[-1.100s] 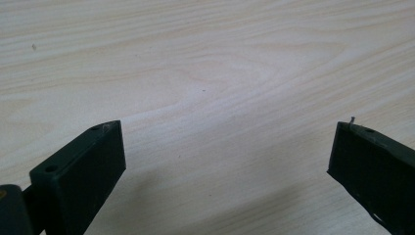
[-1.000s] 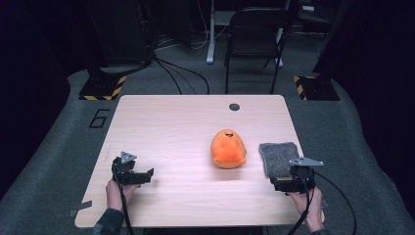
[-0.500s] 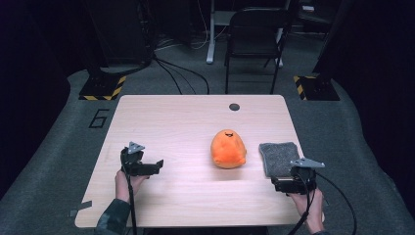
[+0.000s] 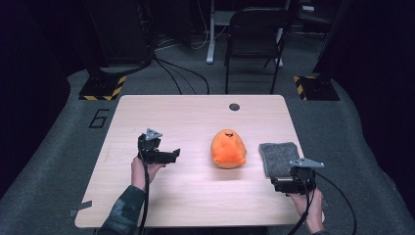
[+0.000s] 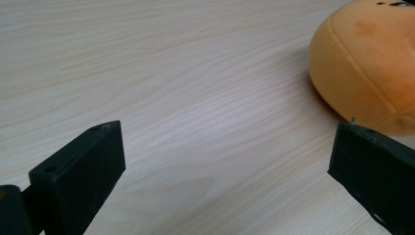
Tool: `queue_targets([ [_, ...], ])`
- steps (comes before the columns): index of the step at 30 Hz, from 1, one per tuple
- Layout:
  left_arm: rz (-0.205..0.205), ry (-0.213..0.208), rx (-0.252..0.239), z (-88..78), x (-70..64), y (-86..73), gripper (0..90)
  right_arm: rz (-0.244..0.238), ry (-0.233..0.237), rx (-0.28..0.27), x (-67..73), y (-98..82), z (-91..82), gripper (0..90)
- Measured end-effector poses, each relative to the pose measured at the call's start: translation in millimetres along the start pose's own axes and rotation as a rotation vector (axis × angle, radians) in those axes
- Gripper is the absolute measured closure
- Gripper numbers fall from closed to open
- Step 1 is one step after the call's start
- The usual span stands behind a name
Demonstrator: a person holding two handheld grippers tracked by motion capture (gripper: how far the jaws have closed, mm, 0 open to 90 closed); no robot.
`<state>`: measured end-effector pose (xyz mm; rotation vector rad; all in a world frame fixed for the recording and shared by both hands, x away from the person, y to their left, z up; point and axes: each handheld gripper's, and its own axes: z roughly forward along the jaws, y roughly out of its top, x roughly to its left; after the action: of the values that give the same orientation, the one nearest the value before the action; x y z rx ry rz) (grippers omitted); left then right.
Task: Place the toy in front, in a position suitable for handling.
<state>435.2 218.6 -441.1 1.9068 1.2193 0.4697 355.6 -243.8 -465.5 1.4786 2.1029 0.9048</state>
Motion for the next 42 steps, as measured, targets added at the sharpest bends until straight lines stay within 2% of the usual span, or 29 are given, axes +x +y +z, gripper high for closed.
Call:
queue_targets([
  [9, 0.056, -0.042, 0.019, 18.1, -33.4, 23.7, 0.6, 0.008, -0.002, -0.003, -1.1, 0.0, -0.1, 1.4],
  [14, 0.071, -0.065, 0.021, 29.9, -55.0, 36.8, 0.4, 0.002, -0.007, 0.004, -1.0, -0.2, 0.3, 2.8],
  [18, 0.096, -0.089, 0.028, 38.8, -71.7, 46.4, 0.4, -0.002, -0.006, 0.008, -3.1, -0.8, 0.4, 2.5],
  [22, 0.127, -0.117, 0.048, 50.5, -91.2, 56.9, 0.9, 0.013, -0.007, 0.009, -4.1, -1.4, 0.6, 2.4],
  [23, 0.11, -0.127, 0.041, 54.8, -97.0, 58.5, 2.4, 0.011, -0.007, 0.008, -4.4, -1.5, 0.8, 2.4],
  [25, 0.116, -0.148, 0.058, 62.0, -105.0, 62.4, 3.2, 0.013, -0.006, 0.009, -4.3, -1.6, 0.9, 2.4],
  [27, 0.102, -0.17, 0.067, 69.3, -112.5, 66.0, 3.4, 0.004, -0.005, 0.008, -5.5, -1.8, 0.8, 2.4],
  [31, 0.103, -0.186, 0.088, 82.3, -123.6, 72.8, 3.4, 0.013, 0.006, 0.008, -6.4, -1.9, 1.7, 2.4],
  [34, 0.116, -0.169, 0.095, 91.5, -129.4, 74.1, 4.4, 0.012, 0.006, 0.011, -6.6, -2.3, 1.9, 2.3],
  [36, 0.091, -0.185, 0.114, 99.8, -131.3, 71.0, 5.1, 0.011, 0.008, 0.012, -7.0, -2.2, 2.4, 2.3],
  [38, 0.083, -0.177, 0.138, 109.2, -134.6, 65.8, 6.1, 0.016, 0.01, 0.015, -6.9, -2.6, 3.6, 2.3],
  [42, 0.123, -0.111, 0.147, 118.2, -139.8, 55.0, 9.3, 0.01, 0.011, 0.02, -7.0, -2.8, 4.3, 2.4],
])
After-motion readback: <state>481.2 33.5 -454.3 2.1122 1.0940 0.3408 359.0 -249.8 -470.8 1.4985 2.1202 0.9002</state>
